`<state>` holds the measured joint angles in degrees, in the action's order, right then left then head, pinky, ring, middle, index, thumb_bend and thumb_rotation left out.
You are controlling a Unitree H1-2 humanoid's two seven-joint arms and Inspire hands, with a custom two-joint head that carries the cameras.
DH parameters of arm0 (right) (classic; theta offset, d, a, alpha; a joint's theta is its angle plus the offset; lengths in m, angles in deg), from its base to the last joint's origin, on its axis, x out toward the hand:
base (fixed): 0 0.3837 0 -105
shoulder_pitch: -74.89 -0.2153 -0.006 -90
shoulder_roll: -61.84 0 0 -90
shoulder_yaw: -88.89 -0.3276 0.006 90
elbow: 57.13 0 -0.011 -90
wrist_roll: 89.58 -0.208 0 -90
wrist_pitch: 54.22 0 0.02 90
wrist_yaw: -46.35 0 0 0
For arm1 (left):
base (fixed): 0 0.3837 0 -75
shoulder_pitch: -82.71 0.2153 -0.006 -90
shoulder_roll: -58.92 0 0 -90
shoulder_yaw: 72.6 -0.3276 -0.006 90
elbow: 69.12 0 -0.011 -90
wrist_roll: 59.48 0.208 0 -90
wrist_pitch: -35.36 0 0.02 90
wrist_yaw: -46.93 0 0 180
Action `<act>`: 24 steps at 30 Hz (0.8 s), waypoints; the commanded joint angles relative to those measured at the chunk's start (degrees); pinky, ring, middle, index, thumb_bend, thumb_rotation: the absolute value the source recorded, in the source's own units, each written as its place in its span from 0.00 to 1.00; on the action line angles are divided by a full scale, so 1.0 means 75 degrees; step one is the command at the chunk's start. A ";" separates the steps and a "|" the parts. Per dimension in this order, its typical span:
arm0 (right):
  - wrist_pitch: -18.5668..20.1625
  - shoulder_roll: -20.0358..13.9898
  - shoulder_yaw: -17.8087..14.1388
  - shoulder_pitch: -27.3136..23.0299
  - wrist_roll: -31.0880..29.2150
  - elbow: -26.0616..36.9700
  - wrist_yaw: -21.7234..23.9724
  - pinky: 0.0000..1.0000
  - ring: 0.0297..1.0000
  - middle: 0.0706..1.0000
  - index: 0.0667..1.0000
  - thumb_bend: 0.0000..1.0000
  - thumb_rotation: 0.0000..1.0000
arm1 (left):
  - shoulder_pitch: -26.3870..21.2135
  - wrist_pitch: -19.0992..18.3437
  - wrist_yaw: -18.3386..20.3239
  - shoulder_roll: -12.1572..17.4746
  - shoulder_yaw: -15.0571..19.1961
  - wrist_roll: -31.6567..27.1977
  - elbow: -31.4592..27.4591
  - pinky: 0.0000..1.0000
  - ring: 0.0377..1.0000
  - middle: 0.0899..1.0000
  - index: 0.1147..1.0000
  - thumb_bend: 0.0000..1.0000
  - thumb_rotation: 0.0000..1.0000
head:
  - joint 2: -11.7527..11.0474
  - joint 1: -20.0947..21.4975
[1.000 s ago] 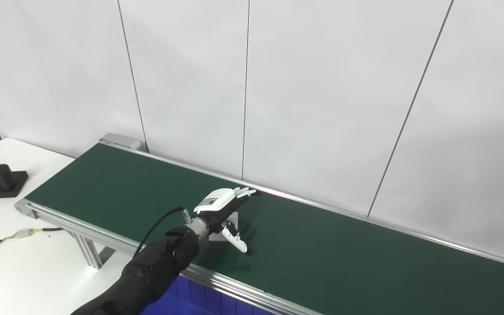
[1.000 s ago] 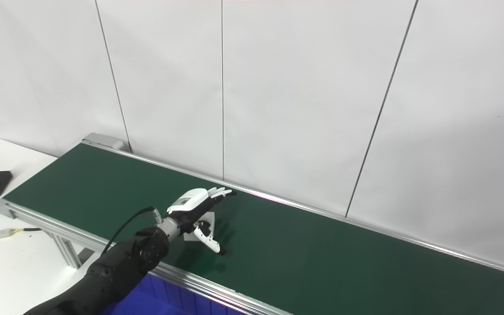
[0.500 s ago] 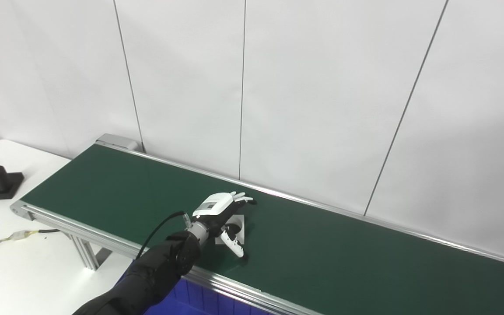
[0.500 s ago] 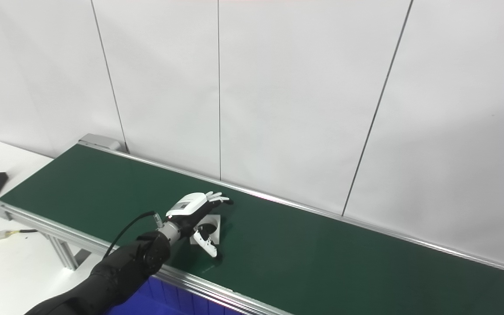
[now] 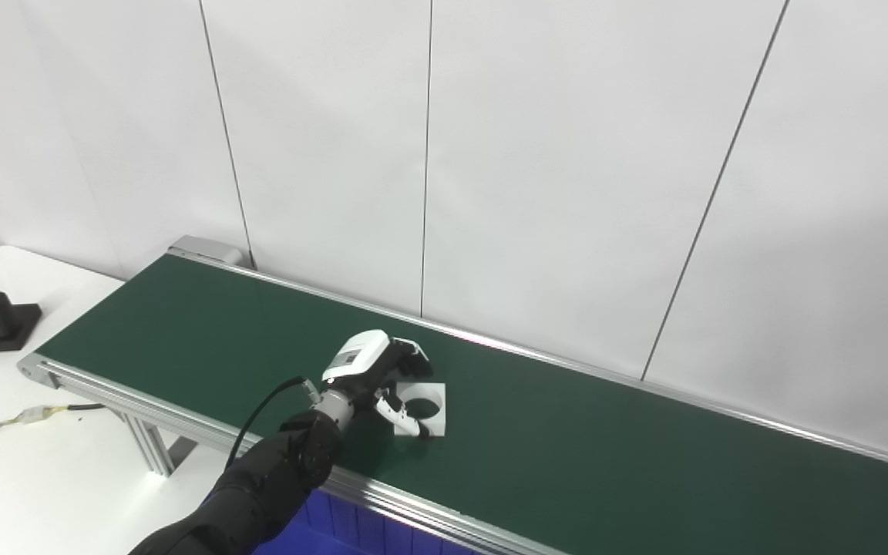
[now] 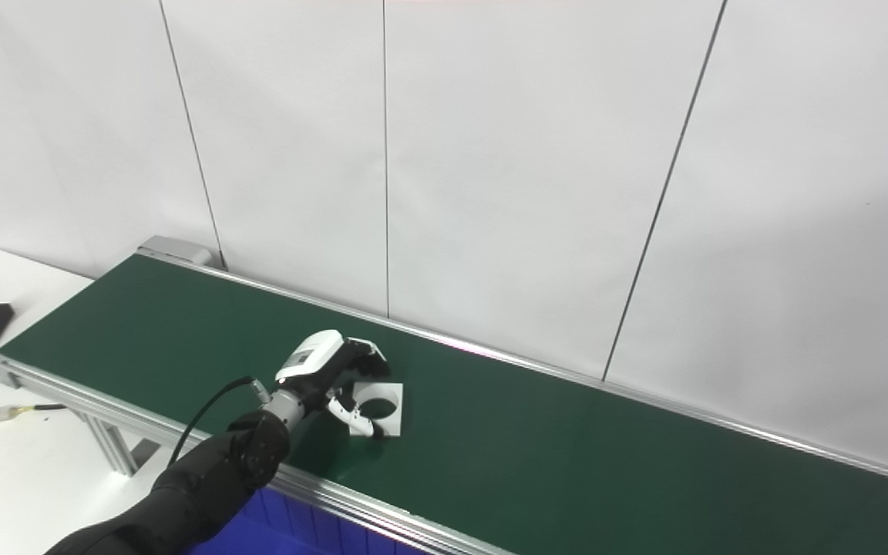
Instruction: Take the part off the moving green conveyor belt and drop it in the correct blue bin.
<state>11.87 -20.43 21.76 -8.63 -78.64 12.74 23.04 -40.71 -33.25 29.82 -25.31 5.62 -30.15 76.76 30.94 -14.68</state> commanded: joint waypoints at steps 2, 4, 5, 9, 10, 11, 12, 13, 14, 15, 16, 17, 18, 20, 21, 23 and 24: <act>-0.0401 0.0014 -0.0012 -0.0022 0.0103 0.0195 -0.0009 0.59 0.70 0.76 0.79 0.56 0.00 | -0.0266 0.0311 -0.0043 0.0050 0.0081 -0.0263 -0.0039 0.44 0.41 0.45 0.42 0.48 0.00 | 0.0016 0.0011; -0.0401 0.0013 -0.0013 -0.0021 0.0108 0.0192 -0.0014 0.59 0.70 0.76 0.79 0.56 0.00 | -0.0237 0.0286 0.0092 0.0043 0.0101 -0.0393 -0.0111 0.45 0.41 0.44 0.42 0.48 0.00 | 0.0016 0.0011; -0.0401 0.0018 -0.0027 -0.0007 0.0105 0.0209 0.0007 0.59 0.70 0.76 0.79 0.56 0.00 | -0.0220 0.0231 0.0136 0.0038 0.0108 -0.0434 -0.0151 0.46 0.41 0.43 0.42 0.48 0.00 | 0.0024 0.0005; -0.0399 0.0032 -0.0057 0.0033 0.0165 0.0259 0.0002 0.60 0.71 0.76 0.79 0.56 0.00 | -0.0184 0.0169 0.0172 0.0040 0.0096 -0.0493 -0.0182 0.49 0.40 0.42 0.41 0.48 0.00 | 0.0037 0.0006; -0.0399 0.0030 -0.0047 0.0033 0.0159 0.0260 -0.0008 0.60 0.70 0.76 0.79 0.56 0.00 | -0.0170 0.0165 0.0157 0.0038 0.0095 -0.0485 -0.0194 0.49 0.40 0.42 0.41 0.48 0.00 | 0.0044 0.0009; -0.0399 0.0028 -0.0040 0.0034 0.0153 0.0260 -0.0014 0.59 0.70 0.76 0.79 0.56 0.00 | -0.0160 0.0162 0.0148 0.0037 0.0095 -0.0479 -0.0203 0.49 0.41 0.42 0.41 0.48 0.00 | 0.0045 0.0010; -0.0400 0.0029 -0.0036 0.0033 0.0149 0.0253 -0.0022 0.59 0.70 0.76 0.79 0.56 0.00 | -0.0151 0.0165 0.0126 0.0036 0.0087 -0.0461 -0.0206 0.49 0.41 0.42 0.40 0.48 0.00 | 0.0052 0.0010; -0.0400 0.0031 -0.0035 0.0033 0.0147 0.0249 -0.0028 0.59 0.70 0.76 0.79 0.56 0.00 | -0.0145 0.0166 0.0111 0.0037 0.0081 -0.0448 -0.0210 0.49 0.41 0.42 0.41 0.48 0.00 | 0.0054 0.0009; -0.0400 0.0032 -0.0030 0.0031 0.0146 0.0244 -0.0040 0.59 0.70 0.76 0.79 0.56 0.00 | -0.0138 0.0177 0.0092 0.0035 0.0078 -0.0439 -0.0211 0.49 0.41 0.42 0.41 0.48 0.00 | 0.0055 0.0010; -0.0400 0.0032 -0.0026 0.0030 0.0144 0.0241 -0.0050 0.59 0.70 0.76 0.79 0.56 0.00 | -0.0133 0.0185 0.0080 0.0033 0.0076 -0.0435 -0.0212 0.49 0.41 0.42 0.40 0.48 0.00 | 0.0055 0.0010; -0.0400 0.0033 -0.0028 0.0031 0.0149 0.0245 -0.0051 0.59 0.70 0.76 0.79 0.56 0.00 | -0.0128 0.0215 0.0042 0.0027 0.0071 -0.0422 -0.0206 0.49 0.41 0.42 0.40 0.48 0.00 | 0.0055 0.0010; -0.0400 0.0035 -0.0029 0.0033 0.0154 0.0250 -0.0050 0.59 0.69 0.76 0.79 0.56 0.00 | -0.0125 0.0236 0.0016 0.0024 0.0068 -0.0412 -0.0202 0.49 0.41 0.42 0.40 0.48 0.00 | 0.0062 0.0009; -0.0400 0.0042 -0.0044 0.0041 0.0169 0.0263 -0.0046 0.59 0.69 0.76 0.79 0.56 0.00 | -0.0101 0.0231 -0.0001 0.0016 0.0075 -0.0408 -0.0271 0.49 0.41 0.42 0.40 0.48 0.00 | 0.0062 0.0009; -0.0399 0.0056 -0.0065 0.0050 0.0180 0.0272 -0.0044 0.58 0.69 0.75 0.79 0.57 0.00 | -0.0083 0.0277 -0.0073 0.0005 0.0083 -0.0399 -0.0300 0.46 0.41 0.43 0.41 0.48 0.00 | 0.0061 0.0009; -0.0399 0.0060 -0.0070 0.0050 0.0181 0.0271 -0.0043 0.58 0.69 0.75 0.79 0.57 0.00 | -0.0080 0.0293 -0.0100 0.0002 0.0083 -0.0395 -0.0301 0.46 0.41 0.43 0.41 0.48 0.00 | 0.0062 0.0010; -0.0400 0.0049 -0.0056 0.0039 0.0171 0.0244 -0.0066 0.58 0.69 0.75 0.79 0.57 0.00 | -0.0055 0.0433 -0.0148 -0.0013 0.0117 -0.0454 -0.0337 0.46 0.41 0.42 0.41 0.48 0.00 | 0.0061 0.0019; -0.0401 0.0046 -0.0056 0.0037 0.0167 0.0236 -0.0065 0.58 0.69 0.75 0.79 0.57 0.00 | -0.0045 0.0483 -0.0169 -0.0020 0.0130 -0.0471 -0.0357 0.46 0.41 0.42 0.41 0.48 0.00 | 0.0060 0.0018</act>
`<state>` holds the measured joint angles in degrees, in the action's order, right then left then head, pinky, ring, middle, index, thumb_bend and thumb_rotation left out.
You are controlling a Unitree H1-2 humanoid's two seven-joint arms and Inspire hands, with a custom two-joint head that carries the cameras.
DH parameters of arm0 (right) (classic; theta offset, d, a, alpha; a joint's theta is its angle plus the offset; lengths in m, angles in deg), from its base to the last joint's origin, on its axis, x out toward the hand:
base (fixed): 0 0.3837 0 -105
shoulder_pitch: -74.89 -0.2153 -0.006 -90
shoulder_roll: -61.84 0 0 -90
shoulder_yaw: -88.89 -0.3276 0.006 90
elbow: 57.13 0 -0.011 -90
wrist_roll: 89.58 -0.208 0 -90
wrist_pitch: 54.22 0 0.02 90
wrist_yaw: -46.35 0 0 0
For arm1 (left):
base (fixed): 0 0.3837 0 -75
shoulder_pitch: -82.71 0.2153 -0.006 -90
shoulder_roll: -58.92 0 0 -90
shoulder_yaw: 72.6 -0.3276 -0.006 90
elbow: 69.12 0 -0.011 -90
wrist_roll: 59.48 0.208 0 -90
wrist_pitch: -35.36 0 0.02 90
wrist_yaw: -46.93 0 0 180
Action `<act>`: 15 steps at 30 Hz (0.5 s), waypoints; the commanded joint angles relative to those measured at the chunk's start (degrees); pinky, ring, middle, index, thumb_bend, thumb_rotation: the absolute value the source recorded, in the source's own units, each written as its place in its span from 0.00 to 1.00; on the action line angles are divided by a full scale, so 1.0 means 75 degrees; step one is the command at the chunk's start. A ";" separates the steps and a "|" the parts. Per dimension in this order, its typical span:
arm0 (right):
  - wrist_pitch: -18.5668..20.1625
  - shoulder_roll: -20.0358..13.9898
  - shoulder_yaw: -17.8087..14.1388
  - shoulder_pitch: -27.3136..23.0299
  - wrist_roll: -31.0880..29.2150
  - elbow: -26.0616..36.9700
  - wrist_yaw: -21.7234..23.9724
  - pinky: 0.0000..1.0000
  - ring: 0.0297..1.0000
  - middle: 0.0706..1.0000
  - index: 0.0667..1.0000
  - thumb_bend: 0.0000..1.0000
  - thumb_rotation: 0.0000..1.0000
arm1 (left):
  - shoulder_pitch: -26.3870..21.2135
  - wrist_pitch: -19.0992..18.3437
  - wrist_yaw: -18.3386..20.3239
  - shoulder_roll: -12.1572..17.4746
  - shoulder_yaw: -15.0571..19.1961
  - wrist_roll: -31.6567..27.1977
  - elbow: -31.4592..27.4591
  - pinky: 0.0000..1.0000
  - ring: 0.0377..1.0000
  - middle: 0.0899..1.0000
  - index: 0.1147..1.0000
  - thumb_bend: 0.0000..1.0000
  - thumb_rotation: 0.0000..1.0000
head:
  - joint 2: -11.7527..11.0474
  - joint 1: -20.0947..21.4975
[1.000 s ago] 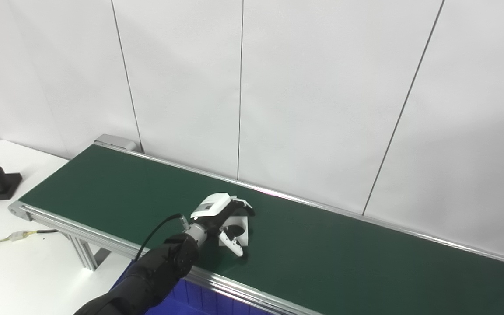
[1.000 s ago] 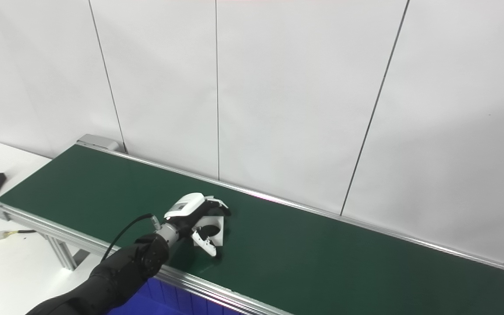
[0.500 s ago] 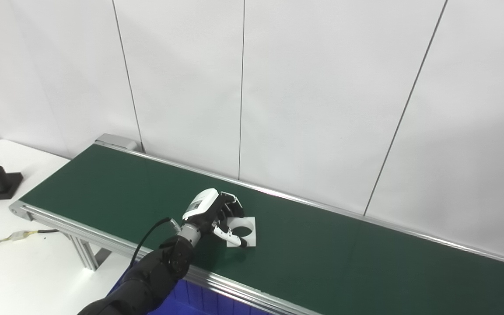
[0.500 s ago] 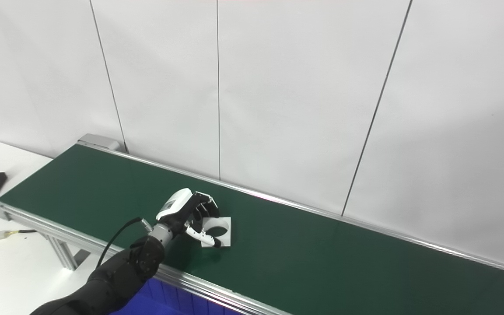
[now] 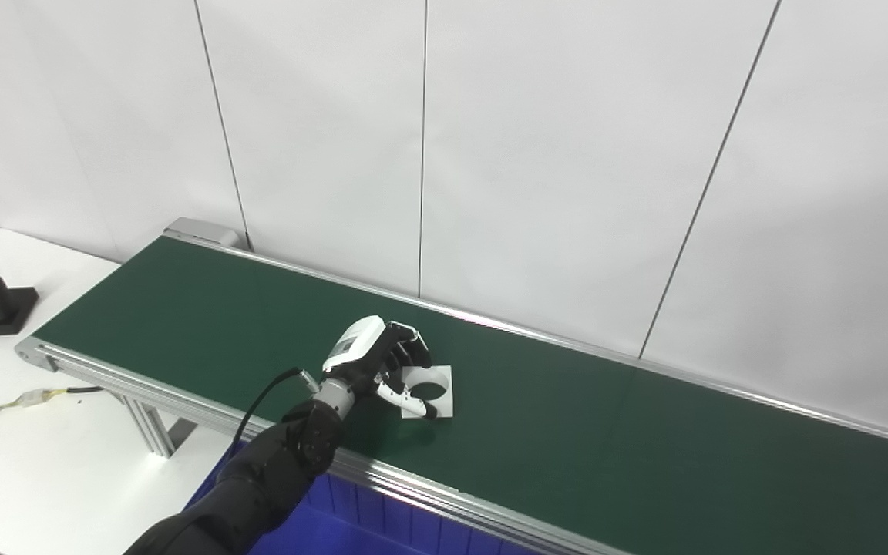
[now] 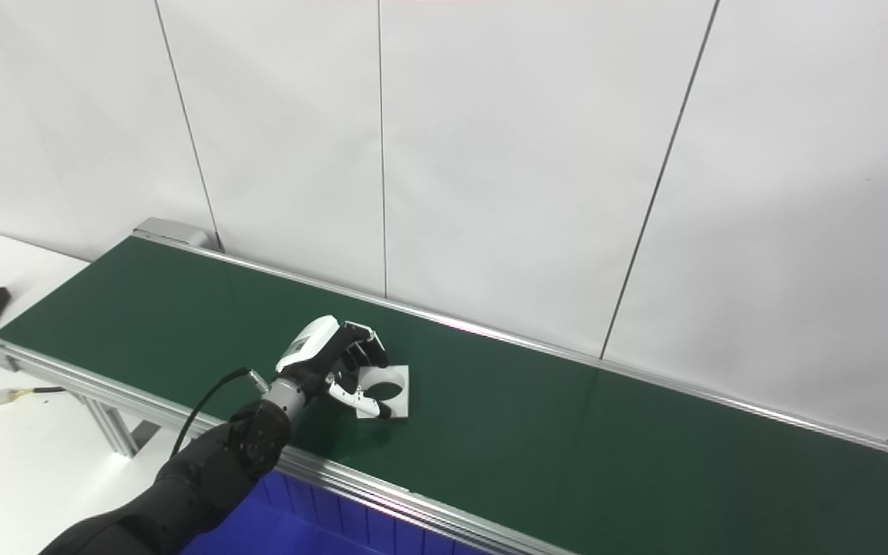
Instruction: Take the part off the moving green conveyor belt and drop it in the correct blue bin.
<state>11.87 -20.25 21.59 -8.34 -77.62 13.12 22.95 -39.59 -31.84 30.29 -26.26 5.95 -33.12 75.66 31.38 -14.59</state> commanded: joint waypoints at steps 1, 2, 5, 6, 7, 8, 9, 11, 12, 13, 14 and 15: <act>-0.0401 0.0021 -0.0038 0.0000 0.0032 0.0180 -0.0052 0.59 0.69 0.75 0.79 0.57 0.00 | -0.0175 0.0334 -0.0229 0.0096 0.0114 -0.0115 -0.0260 0.47 0.41 0.42 0.41 0.48 0.00 | 0.0000 0.0006; -0.0401 0.0018 -0.0038 0.0001 0.0033 0.0180 -0.0054 0.59 0.69 0.75 0.79 0.57 0.00 | -0.0150 0.0351 -0.0239 0.0080 0.0151 -0.0151 -0.0326 0.47 0.41 0.42 0.41 0.48 0.00 | -0.0001 0.0002; -0.0401 -0.0005 -0.0013 -0.0001 0.0017 0.0184 -0.0061 0.59 0.69 0.75 0.79 0.57 0.00 | -0.0028 0.0491 -0.0270 0.0006 0.0315 -0.0364 -0.0629 0.50 0.42 0.42 0.40 0.48 0.00 | -0.0002 0.0015; -0.0401 -0.0009 -0.0010 0.0006 0.0014 0.0194 -0.0061 0.59 0.69 0.75 0.79 0.57 0.00 | 0.0034 0.0521 -0.0260 -0.0024 0.0380 -0.0462 -0.0793 0.51 0.42 0.41 0.40 0.48 0.00 | 0.0000 0.0032; -0.0401 -0.0010 -0.0009 0.0010 0.0013 0.0200 -0.0062 0.59 0.69 0.75 0.79 0.57 0.00 | 0.0077 0.0532 -0.0247 -0.0043 0.0422 -0.0525 -0.0906 0.51 0.43 0.41 0.40 0.48 0.00 | 0.0000 0.0032; -0.0401 -0.0011 -0.0012 0.0021 0.0013 0.0214 -0.0052 0.59 0.69 0.75 0.79 0.57 0.00 | 0.0153 0.0541 -0.0197 -0.0069 0.0477 -0.0673 -0.1119 0.51 0.43 0.41 0.40 0.48 0.00 | 0.0008 0.0040; -0.0401 -0.0012 -0.0013 0.0028 0.0012 0.0223 -0.0046 0.59 0.69 0.76 0.79 0.57 0.00 | 0.0242 0.0543 -0.0158 -0.0087 0.0505 -0.0814 -0.1382 0.50 0.42 0.41 0.40 0.48 0.00 | 0.0008 0.0042; -0.0401 -0.0019 -0.0015 0.0038 -0.0001 0.0231 -0.0020 0.59 0.70 0.76 0.79 0.57 0.00 | 0.0443 0.0545 0.0115 -0.0156 0.0628 -0.1333 -0.1949 0.50 0.43 0.42 0.40 0.48 0.00 | 0.0021 0.0066; -0.0401 -0.0020 -0.0015 0.0043 -0.0001 0.0236 -0.0014 0.59 0.70 0.76 0.79 0.58 0.00 | 0.0547 0.0544 0.0320 -0.0203 0.0711 -0.1657 -0.2233 0.50 0.43 0.42 0.40 0.48 0.00 | 0.0022 0.0070; -0.0401 -0.0021 -0.0015 0.0046 0.0000 0.0239 -0.0011 0.59 0.70 0.76 0.79 0.58 0.00 | 0.0614 0.0543 0.0473 -0.0234 0.0772 -0.1877 -0.2414 0.50 0.43 0.43 0.39 0.48 0.00 | 0.0022 0.0070; -0.0401 -0.0015 -0.0021 0.0057 -0.0002 0.0256 0.0000 0.59 0.70 0.76 0.79 0.58 0.00 | 0.0739 0.0541 0.0730 -0.0292 0.0871 -0.2257 -0.2750 0.50 0.43 0.43 0.39 0.48 0.00 | 0.0036 0.0104; -0.0401 -0.0010 -0.0028 0.0069 0.0000 0.0273 0.0010 0.59 0.70 0.76 0.79 0.58 0.00 | 0.0853 0.0542 0.0958 -0.0335 0.0954 -0.2564 -0.3056 0.51 0.43 0.44 0.38 0.48 0.00 | 0.0044 0.0133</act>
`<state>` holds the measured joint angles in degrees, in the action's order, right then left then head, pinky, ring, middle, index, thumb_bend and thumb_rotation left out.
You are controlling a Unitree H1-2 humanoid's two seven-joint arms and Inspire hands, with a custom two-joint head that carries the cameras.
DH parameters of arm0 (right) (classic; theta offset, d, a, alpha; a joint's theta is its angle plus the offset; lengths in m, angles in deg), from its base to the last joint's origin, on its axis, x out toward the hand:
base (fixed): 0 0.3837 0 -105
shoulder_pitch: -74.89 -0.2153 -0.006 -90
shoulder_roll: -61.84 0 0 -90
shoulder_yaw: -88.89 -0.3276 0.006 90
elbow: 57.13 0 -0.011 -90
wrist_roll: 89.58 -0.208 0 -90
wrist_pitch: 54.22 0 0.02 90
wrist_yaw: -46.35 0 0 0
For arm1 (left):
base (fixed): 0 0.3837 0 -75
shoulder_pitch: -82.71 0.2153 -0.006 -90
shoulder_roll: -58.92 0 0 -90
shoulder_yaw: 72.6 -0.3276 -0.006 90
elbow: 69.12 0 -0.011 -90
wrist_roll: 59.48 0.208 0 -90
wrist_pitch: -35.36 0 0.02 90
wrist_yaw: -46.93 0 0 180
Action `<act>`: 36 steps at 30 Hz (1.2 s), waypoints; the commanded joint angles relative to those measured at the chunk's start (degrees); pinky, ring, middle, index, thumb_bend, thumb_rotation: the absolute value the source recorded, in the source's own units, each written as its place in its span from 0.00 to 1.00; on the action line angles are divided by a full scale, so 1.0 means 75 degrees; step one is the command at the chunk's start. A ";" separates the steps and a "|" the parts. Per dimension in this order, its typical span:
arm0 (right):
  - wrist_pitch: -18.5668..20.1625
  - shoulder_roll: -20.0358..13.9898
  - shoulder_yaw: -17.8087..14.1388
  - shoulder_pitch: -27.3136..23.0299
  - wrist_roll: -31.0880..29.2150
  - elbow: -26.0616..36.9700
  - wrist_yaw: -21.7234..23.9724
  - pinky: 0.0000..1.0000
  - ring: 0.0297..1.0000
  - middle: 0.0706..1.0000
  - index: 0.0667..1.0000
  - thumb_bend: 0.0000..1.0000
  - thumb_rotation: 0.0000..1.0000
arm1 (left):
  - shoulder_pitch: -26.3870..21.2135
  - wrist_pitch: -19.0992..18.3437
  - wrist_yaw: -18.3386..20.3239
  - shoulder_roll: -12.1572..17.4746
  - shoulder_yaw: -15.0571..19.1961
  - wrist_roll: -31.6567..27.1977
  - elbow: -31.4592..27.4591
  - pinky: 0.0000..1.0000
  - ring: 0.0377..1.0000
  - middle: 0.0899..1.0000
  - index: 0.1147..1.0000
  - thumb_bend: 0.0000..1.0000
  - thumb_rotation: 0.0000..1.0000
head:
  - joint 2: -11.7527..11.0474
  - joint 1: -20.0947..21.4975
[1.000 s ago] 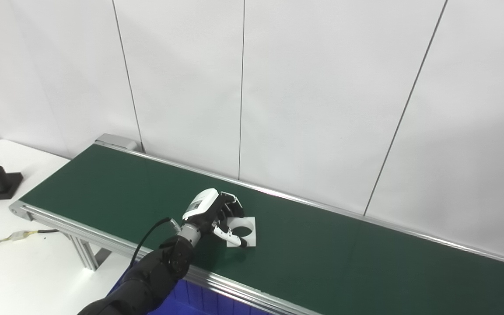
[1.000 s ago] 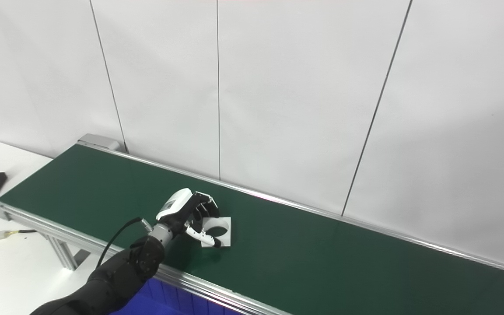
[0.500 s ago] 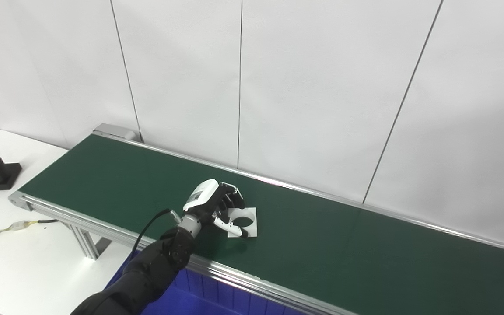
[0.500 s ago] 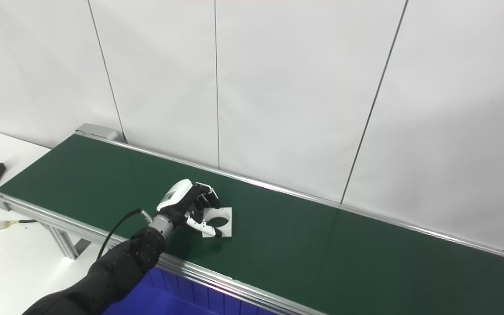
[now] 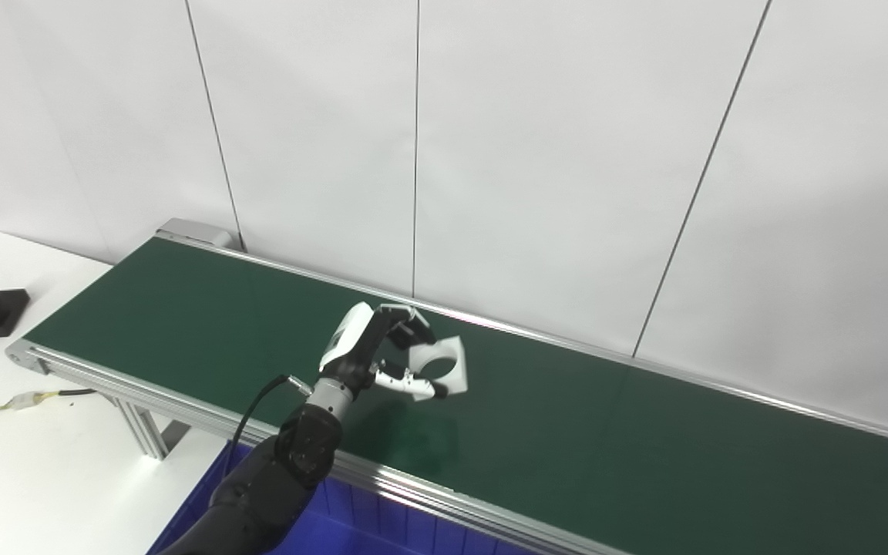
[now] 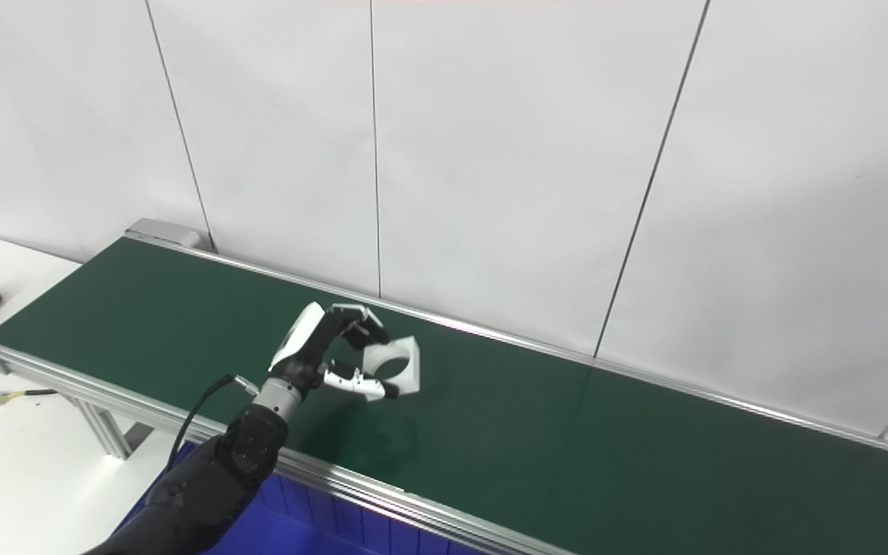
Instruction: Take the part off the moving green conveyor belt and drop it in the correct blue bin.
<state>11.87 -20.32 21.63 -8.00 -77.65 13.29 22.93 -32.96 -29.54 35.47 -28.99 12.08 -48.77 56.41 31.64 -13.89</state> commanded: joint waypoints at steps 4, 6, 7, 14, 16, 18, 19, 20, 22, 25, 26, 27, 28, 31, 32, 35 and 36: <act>-0.0401 0.0009 -0.0045 0.0053 0.0091 0.0256 -0.0020 0.57 0.69 0.75 0.78 0.59 0.00 | 0.0429 0.0205 0.1039 -0.0094 0.0363 -0.1404 -0.1625 0.52 0.45 0.43 0.36 0.48 0.00 | 0.0026 0.0178; -0.0401 -0.0003 -0.0032 0.0067 0.0116 0.0263 -0.0031 0.58 0.69 0.75 0.78 0.59 0.00 | 0.0646 0.0040 0.1335 -0.0162 0.0452 -0.1753 -0.2138 0.49 0.46 0.44 0.37 0.48 0.00 | 0.0046 0.0226; -0.0401 -0.0009 -0.0026 0.0071 0.0124 0.0268 -0.0036 0.58 0.69 0.75 0.78 0.59 0.00 | 0.0709 -0.0041 0.1438 -0.0189 0.0497 -0.1837 -0.2290 0.49 0.46 0.45 0.37 0.48 0.00 | 0.0046 0.0226; -0.0400 -0.0016 -0.0055 0.0158 0.0184 0.0399 0.0030 0.58 0.69 0.75 0.77 0.61 0.00 | 0.1423 -0.0644 0.2512 -0.0435 0.0612 -0.3392 -0.3711 0.44 0.45 0.46 0.39 0.48 0.00 | 0.0130 0.0383; -0.0400 -0.0011 -0.0063 0.0178 0.0222 0.0427 0.0050 0.58 0.69 0.75 0.77 0.62 0.00 | 0.1612 -0.0709 0.2783 -0.0506 0.0618 -0.3782 -0.3986 0.43 0.44 0.45 0.40 0.48 0.00 | 0.0171 0.0431; -0.0399 -0.0003 -0.0072 0.0196 0.0244 0.0452 0.0090 0.57 0.69 0.75 0.77 0.62 0.00 | 0.1769 -0.0757 0.3092 -0.0510 0.0589 -0.4027 -0.4180 0.43 0.44 0.45 0.40 0.48 0.00 | 0.0192 0.0478; -0.0399 -0.0003 -0.0067 0.0203 0.0243 0.0464 0.0106 0.57 0.68 0.75 0.77 0.62 0.00 | 0.1851 -0.0761 0.3290 -0.0488 0.0551 -0.4156 -0.4269 0.43 0.44 0.44 0.41 0.48 0.00 | 0.0201 0.0507; -0.0399 -0.0008 -0.0053 0.0201 0.0231 0.0466 0.0110 0.57 0.68 0.75 0.77 0.62 0.00 | 0.1949 -0.0804 0.3468 -0.0476 0.0510 -0.4288 -0.4378 0.44 0.43 0.44 0.41 0.48 0.00 | 0.0203 0.0549; -0.0400 -0.0015 -0.0032 0.0195 0.0209 0.0464 0.0108 0.57 0.68 0.75 0.77 0.63 0.00 | 0.2074 -0.0903 0.3683 -0.0486 0.0493 -0.4444 -0.4523 0.43 0.43 0.43 0.41 0.48 0.00 | 0.0228 0.0601; -0.0400 -0.0022 0.0004 0.0206 0.0203 0.0470 0.0097 0.57 0.67 0.74 0.76 0.64 0.00 | 0.2248 -0.0911 0.4128 -0.0364 0.0401 -0.4453 -0.4629 0.43 0.43 0.43 0.41 0.48 0.00 | 0.0329 0.0720; -0.0400 -0.0022 0.0008 0.0216 0.0211 0.0474 0.0114 0.57 0.67 0.74 0.76 0.64 0.00 | 0.2293 -0.0992 0.4353 -0.0273 0.0343 -0.4536 -0.4663 0.43 0.43 0.43 0.41 0.48 0.00 | 0.0348 0.0739; -0.0400 -0.0013 -0.0001 0.0236 0.0215 0.0488 0.0146 0.57 0.67 0.74 0.76 0.64 0.00 | 0.2341 -0.1132 0.4522 -0.0203 0.0305 -0.4644 -0.4724 0.43 0.43 0.43 0.41 0.48 0.00 | 0.0402 0.0790; -0.0399 0.0000 -0.0019 0.0256 0.0211 0.0498 0.0186 0.57 0.67 0.74 0.76 0.64 0.00 | 0.2384 -0.1309 0.4682 -0.0153 0.0278 -0.4800 -0.4784 0.42 0.43 0.43 0.41 0.48 0.00 | 0.0402 0.0790; -0.0396 0.0045 -0.0076 0.0317 0.0224 0.0572 0.0293 0.57 0.68 0.75 0.76 0.63 0.00 | 0.2523 -0.1965 0.5177 0.0076 0.0166 -0.5197 -0.5014 0.41 0.44 0.44 0.41 0.48 0.00 | 0.0492 0.0880; -0.0397 0.0049 -0.0074 0.0320 0.0206 0.0588 0.0318 0.58 0.69 0.75 0.76 0.63 0.00 | 0.2573 -0.2150 0.5277 0.0158 0.0130 -0.5219 -0.5120 0.41 0.44 0.44 0.41 0.48 0.00 | 0.0492 0.0880; -0.0397 0.0083 -0.0104 0.0341 0.0234 0.0618 0.0364 0.58 0.69 0.75 0.77 0.63 0.00 | 0.2697 -0.2287 0.5451 0.0251 0.0119 -0.5150 -0.5343 0.42 0.43 0.43 0.41 0.48 0.00 | 0.0627 0.0966; -0.0395 0.0097 -0.0125 0.0355 0.0250 0.0640 0.0388 0.58 0.69 0.75 0.77 0.63 0.00 | 0.2734 -0.2376 0.5507 0.0274 0.0120 -0.5187 -0.5404 0.42 0.43 0.43 0.41 0.48 0.00 | 0.0697 0.1007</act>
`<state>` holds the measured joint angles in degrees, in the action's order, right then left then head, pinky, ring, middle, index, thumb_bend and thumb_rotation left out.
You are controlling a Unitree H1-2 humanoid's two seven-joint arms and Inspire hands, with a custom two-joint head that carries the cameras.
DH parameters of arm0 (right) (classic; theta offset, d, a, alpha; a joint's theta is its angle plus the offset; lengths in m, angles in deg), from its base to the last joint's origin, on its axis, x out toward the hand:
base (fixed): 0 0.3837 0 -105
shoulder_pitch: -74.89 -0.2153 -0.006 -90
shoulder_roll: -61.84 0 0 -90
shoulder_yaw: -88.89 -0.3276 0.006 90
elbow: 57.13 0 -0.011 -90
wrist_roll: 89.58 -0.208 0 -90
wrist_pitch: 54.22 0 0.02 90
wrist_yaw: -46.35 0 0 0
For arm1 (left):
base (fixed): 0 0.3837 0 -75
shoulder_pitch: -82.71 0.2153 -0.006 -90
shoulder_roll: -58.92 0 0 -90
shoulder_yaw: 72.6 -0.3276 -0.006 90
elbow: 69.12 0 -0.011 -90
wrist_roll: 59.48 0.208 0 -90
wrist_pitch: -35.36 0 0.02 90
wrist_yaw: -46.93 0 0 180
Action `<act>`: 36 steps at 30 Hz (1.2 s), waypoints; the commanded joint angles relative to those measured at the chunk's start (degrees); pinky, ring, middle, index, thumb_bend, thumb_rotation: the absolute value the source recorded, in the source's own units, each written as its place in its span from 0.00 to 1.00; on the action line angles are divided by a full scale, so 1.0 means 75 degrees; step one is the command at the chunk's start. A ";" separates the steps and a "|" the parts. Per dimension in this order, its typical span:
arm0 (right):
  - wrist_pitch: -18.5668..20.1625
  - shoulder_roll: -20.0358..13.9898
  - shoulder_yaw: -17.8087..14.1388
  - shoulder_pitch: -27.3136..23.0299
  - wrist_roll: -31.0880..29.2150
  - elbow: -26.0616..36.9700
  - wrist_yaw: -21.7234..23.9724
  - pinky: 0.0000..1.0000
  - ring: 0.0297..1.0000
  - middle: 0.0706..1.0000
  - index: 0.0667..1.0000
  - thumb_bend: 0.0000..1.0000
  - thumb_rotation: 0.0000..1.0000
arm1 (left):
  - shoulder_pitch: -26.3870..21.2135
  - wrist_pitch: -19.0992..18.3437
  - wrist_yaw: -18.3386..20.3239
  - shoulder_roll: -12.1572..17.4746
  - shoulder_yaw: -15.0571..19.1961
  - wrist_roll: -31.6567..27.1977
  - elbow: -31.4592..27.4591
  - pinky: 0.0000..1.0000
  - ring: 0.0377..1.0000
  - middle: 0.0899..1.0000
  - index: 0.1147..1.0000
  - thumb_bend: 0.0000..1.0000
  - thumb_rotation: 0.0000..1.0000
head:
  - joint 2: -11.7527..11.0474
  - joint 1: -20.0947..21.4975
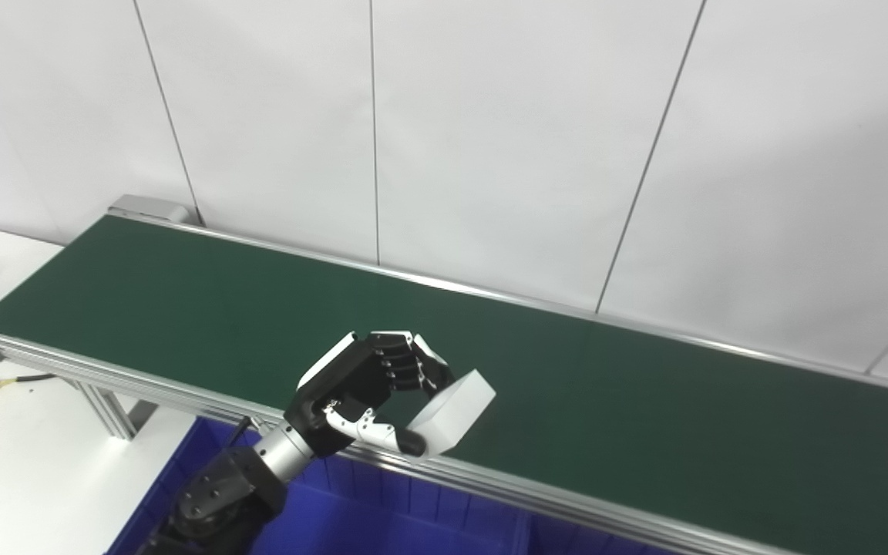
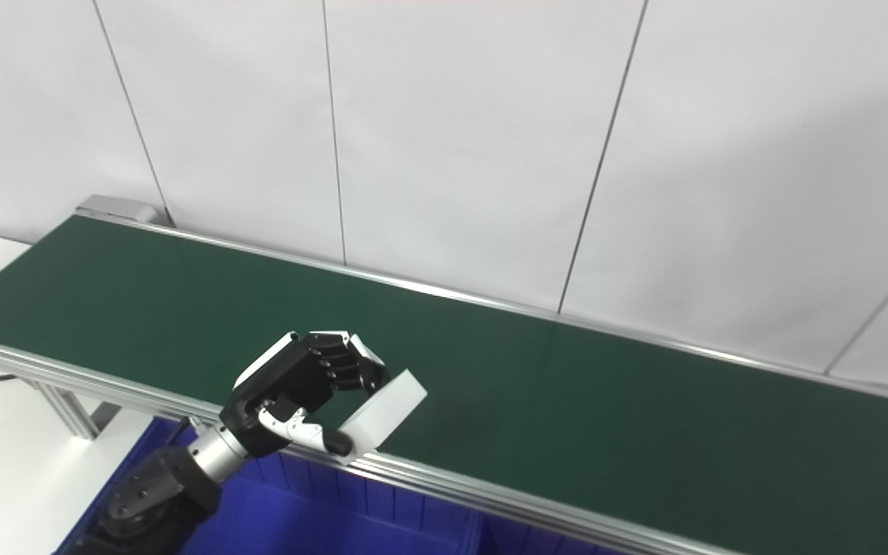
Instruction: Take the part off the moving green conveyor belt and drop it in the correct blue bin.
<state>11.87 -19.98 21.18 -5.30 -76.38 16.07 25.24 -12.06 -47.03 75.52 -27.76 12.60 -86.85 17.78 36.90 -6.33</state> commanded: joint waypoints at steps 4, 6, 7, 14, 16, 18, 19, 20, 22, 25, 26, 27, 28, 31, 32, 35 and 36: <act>-0.0394 0.0152 -0.0174 0.0056 0.0155 0.0371 0.0210 0.57 0.68 0.75 0.77 0.61 0.00 | 0.0030 -0.0560 0.0381 0.0280 0.0007 -0.0157 -0.0456 0.43 0.43 0.42 0.41 0.48 0.00 | 0.0224 0.0141; -0.0389 0.0219 -0.0237 0.0080 0.0187 0.0413 0.0289 0.57 0.68 0.74 0.76 0.61 0.00 | 0.0020 -0.0775 0.0613 0.0420 -0.0043 -0.0190 -0.0494 0.43 0.43 0.42 0.41 0.48 0.00 | 0.0304 0.0206; -0.0389 0.0252 -0.0268 0.0086 0.0187 0.0424 0.0333 0.57 0.68 0.74 0.76 0.62 0.00 | 0.0016 -0.0999 0.0728 0.0504 -0.0080 -0.0269 -0.0536 0.43 0.43 0.42 0.41 0.48 0.00 | 0.0304 0.0206; -0.0352 0.0468 -0.0497 0.0139 0.0312 0.0583 0.0592 0.57 0.68 0.74 0.76 0.63 0.00 | -0.0054 -0.1739 0.0663 0.1096 -0.0366 0.1049 -0.0687 0.41 0.43 0.45 0.41 0.48 0.00 | 0.0622 0.0363; -0.0371 0.0499 -0.0539 0.0129 0.0351 0.0601 0.0640 0.57 0.68 0.74 0.76 0.63 0.00 | -0.0083 -0.2083 0.0720 0.1220 -0.0440 0.1223 -0.0601 0.40 0.44 0.46 0.41 0.48 0.00 | 0.0726 0.0378; -0.0359 0.0542 -0.0595 0.0136 0.0361 0.0631 0.0699 0.57 0.68 0.74 0.75 0.63 0.00 | -0.0081 -0.2414 0.0719 0.1317 -0.0512 0.1443 -0.0629 0.40 0.44 0.46 0.41 0.48 0.00 | 0.0794 0.0395; -0.0346 0.0562 -0.0622 0.0144 0.0369 0.0657 0.0731 0.57 0.68 0.74 0.75 0.63 0.00 | -0.0078 -0.2544 0.0684 0.1346 -0.0551 0.1578 -0.0665 0.40 0.44 0.46 0.41 0.48 0.00 | 0.0843 0.0418; -0.0343 0.0576 -0.0646 0.0147 0.0382 0.0672 0.0765 0.57 0.68 0.74 0.75 0.63 0.00 | -0.0075 -0.2587 0.0652 0.1354 -0.0587 0.1733 -0.0637 0.40 0.44 0.46 0.41 0.48 0.00 | 0.0843 0.0418; -0.0335 0.0609 -0.0695 0.0153 0.0409 0.0689 0.0819 0.57 0.68 0.73 0.75 0.63 0.00 | -0.0093 -0.2481 0.0654 0.1310 -0.0647 0.1973 -0.0404 0.40 0.44 0.45 0.41 0.48 0.00 | 0.0874 0.0437; -0.0322 0.0666 -0.0766 0.0172 0.0419 0.0717 0.0888 0.57 0.68 0.73 0.74 0.64 0.00 | -0.0136 -0.2236 0.0589 0.1281 -0.0824 0.2537 -0.0086 0.40 0.44 0.45 0.41 0.48 0.00 | 0.0905 0.0423; -0.0317 0.0681 -0.0789 0.0182 0.0437 0.0731 0.0907 0.57 0.68 0.73 0.74 0.64 0.00 | -0.0142 -0.2146 0.0548 0.1278 -0.0873 0.2726 -0.0034 0.42 0.44 0.45 0.40 0.48 0.00 | 0.0905 0.0423; -0.0305 0.0696 -0.0816 0.0197 0.0462 0.0756 0.0932 0.57 0.68 0.73 0.74 0.64 0.00 | -0.0152 -0.2048 0.0466 0.1265 -0.0959 0.3009 0.0036 0.42 0.44 0.44 0.40 0.48 0.00 | 0.0941 0.0414; -0.0299 0.0711 -0.0841 0.0209 0.0481 0.0773 0.0955 0.57 0.68 0.73 0.74 0.64 0.00 | -0.0158 -0.1986 0.0409 0.1254 -0.1015 0.3206 0.0083 0.44 0.44 0.44 0.40 0.48 0.00 | 0.0941 0.0414; -0.0289 0.0726 -0.0882 0.0228 0.0492 0.0818 0.1010 0.57 0.68 0.73 0.74 0.63 0.00 | -0.0151 -0.1701 0.0238 0.1133 -0.1129 0.3661 0.0426 0.42 0.44 0.45 0.40 0.48 0.00 | 0.0996 0.0394; -0.0295 0.0728 -0.0891 0.0225 0.0493 0.0817 0.1019 0.57 0.68 0.73 0.74 0.63 0.00 | -0.0138 -0.1588 0.0061 0.1051 -0.1144 0.3878 0.0560 0.42 0.44 0.46 0.40 0.48 0.00 | 0.0997 0.0396; -0.0295 0.0741 -0.0923 0.0215 0.0488 0.0815 0.1063 0.57 0.68 0.73 0.74 0.63 0.00 | -0.0103 -0.1253 -0.0480 0.0815 -0.1174 0.4504 0.0924 0.43 0.43 0.46 0.41 0.48 0.00 | 0.0985 0.0388; -0.0286 0.0751 -0.0940 0.0216 0.0492 0.0820 0.1079 0.56 0.67 0.73 0.74 0.64 0.00 | -0.0091 -0.1091 -0.0642 0.0750 -0.1181 0.4675 0.1051 0.42 0.43 0.45 0.42 0.48 0.00 | 0.0984 0.0379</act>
<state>11.87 -15.02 14.38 -3.51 -72.76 20.34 32.93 -11.78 -58.89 72.94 -22.09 3.42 -53.34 25.99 44.21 -3.34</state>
